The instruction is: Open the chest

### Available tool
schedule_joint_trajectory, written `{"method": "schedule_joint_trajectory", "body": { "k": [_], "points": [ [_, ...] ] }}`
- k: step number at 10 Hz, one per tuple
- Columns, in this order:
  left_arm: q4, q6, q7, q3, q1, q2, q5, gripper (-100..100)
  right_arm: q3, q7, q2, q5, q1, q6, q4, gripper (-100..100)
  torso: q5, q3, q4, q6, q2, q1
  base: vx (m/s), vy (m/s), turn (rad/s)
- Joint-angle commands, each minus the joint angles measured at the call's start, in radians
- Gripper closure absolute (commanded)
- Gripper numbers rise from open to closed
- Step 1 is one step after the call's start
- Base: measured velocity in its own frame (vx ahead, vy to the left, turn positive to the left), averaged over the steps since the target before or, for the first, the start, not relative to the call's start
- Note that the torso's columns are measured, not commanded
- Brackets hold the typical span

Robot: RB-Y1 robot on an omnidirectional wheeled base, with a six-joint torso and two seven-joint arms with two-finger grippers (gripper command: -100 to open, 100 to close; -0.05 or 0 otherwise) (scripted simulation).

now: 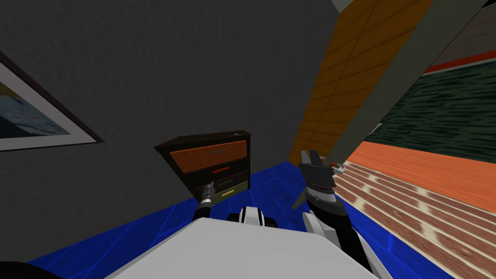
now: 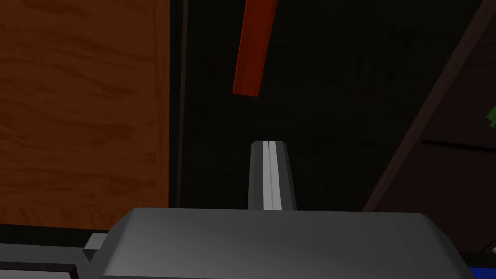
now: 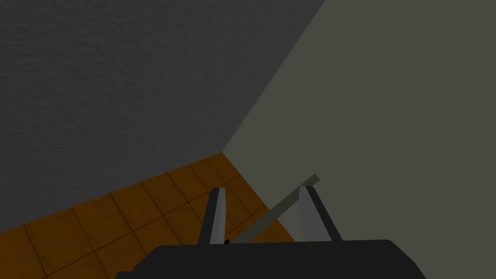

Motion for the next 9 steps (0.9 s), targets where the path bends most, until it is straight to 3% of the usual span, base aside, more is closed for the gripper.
{"method": "schedule_joint_trajectory", "body": {
  "k": [1,9],
  "points": [
    [-0.001,0.002,0.0,0.0,0.001,0.031,0.0,-100,0.0,0.0,0.0,0.0,0.0,0.0,0.0,0,0.001,-0.003,-0.001,0.0,-0.006,0.002,-0.018,-0.008,-0.002],
    [0.004,0.03,-0.001,0.001,-0.007,0.189,0.001,-100,0.0,0.0,0.0,0.0,0.001,0.0,0.0,0,0.0,-0.001,0.0,0.0,-0.001,-0.001,0.022,0.007,-0.001]
  ]
}}
